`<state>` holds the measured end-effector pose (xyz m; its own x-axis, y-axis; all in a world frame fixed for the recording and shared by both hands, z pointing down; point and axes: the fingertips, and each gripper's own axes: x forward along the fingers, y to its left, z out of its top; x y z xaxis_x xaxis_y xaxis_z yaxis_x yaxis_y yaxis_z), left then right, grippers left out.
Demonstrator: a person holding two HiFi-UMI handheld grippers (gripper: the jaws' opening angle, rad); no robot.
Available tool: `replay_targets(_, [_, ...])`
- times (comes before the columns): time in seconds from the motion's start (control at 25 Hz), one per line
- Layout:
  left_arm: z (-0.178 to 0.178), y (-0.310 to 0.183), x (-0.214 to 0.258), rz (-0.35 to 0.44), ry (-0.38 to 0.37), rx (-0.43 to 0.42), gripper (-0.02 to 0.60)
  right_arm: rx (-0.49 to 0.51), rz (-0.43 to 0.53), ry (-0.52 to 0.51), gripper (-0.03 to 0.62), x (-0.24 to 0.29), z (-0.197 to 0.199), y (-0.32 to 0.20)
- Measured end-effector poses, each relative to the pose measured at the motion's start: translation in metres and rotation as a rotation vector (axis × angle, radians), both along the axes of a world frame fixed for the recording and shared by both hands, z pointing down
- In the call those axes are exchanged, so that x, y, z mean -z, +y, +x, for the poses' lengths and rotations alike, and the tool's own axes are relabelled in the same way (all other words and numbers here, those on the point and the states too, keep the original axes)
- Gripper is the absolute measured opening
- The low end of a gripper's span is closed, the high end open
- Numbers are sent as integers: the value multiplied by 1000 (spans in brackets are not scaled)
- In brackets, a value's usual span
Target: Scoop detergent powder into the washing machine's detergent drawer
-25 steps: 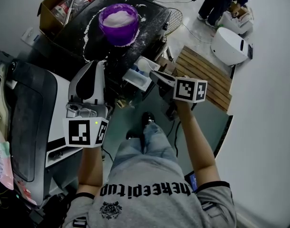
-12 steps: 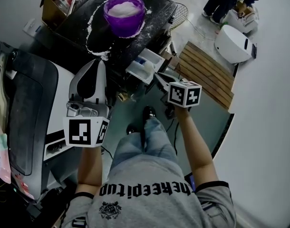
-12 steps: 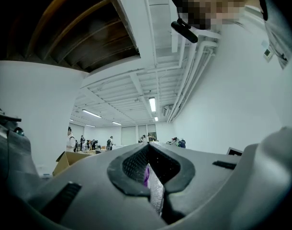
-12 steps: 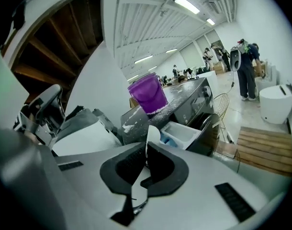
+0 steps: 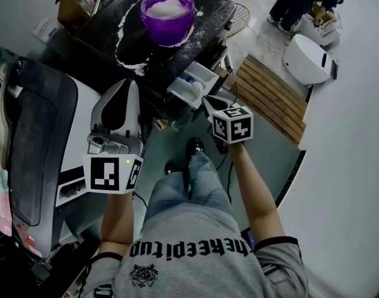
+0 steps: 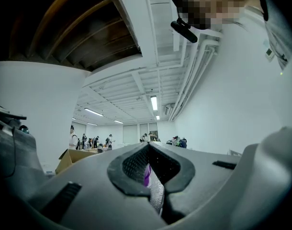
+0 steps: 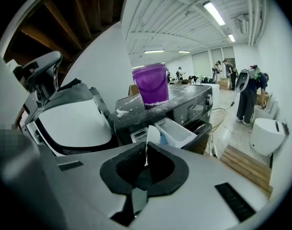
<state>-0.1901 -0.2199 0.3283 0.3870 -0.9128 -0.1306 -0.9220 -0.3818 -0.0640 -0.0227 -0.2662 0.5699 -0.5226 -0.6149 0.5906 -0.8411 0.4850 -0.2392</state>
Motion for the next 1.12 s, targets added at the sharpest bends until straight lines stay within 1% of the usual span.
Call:
replay_targets(0.24, [-6, 0, -1, -4, 4, 14, 3, 70, 46, 162, 6, -7, -5, -1])
replay_targets(0.36, [-8, 0, -1, -6, 7, 21, 3, 118, 80, 264, 6, -9, -8, 0])
replay_targets(0.92, [-15, -1, -2, -7, 10, 33, 3, 424, 288, 767, 6, -26, -26, 10])
replay_targets(1.12, [-17, 0, -2, -6, 10, 35, 3, 489, 350, 890, 6, -28, -29, 12])
